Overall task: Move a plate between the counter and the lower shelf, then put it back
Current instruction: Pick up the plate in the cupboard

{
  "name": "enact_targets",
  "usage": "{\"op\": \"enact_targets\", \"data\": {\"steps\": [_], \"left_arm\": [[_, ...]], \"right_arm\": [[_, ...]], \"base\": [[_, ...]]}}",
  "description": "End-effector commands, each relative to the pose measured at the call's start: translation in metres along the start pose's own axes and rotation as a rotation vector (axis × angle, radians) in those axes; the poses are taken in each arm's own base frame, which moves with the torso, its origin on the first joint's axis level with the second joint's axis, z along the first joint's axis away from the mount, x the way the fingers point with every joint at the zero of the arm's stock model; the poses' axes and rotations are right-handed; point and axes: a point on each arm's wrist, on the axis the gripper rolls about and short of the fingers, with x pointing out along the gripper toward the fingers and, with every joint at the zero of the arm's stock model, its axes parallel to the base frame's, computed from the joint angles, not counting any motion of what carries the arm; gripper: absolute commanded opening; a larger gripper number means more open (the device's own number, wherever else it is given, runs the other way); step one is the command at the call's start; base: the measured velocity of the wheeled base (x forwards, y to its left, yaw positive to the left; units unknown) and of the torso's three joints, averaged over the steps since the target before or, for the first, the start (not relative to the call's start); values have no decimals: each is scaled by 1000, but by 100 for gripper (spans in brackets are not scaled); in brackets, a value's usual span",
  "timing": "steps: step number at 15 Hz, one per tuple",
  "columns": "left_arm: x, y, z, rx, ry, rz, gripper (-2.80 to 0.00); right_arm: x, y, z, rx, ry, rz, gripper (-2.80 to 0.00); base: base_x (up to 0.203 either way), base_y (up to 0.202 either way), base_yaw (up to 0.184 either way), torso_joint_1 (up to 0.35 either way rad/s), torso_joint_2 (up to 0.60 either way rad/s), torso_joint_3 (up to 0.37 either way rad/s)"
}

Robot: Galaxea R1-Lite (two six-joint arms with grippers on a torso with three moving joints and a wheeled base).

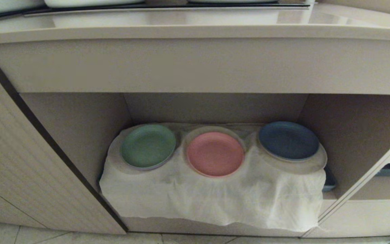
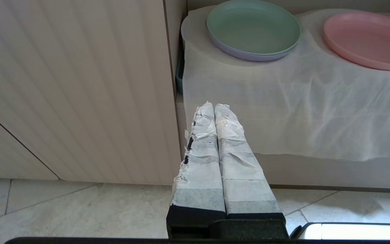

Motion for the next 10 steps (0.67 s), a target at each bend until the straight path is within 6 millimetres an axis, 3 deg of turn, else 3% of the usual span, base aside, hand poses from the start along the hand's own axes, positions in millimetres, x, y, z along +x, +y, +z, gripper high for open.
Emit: {"op": "enact_targets", "data": {"steps": [1, 5, 10], "left_arm": [[0, 0, 0, -1, 0, 0, -280], [0, 0, 0, -1, 0, 0, -280], [0, 0, 0, -1, 0, 0, -280]], "right_arm": [[0, 0, 0, -31, 2, 1, -280], [4, 1, 7, -55, 18, 33, -280], [24, 4, 28, -85, 112, 95, -280]], "base": [[0, 0, 0, 0, 0, 0], [0, 0, 0, 0, 0, 0], [0, 0, 0, 0, 0, 0]]}}
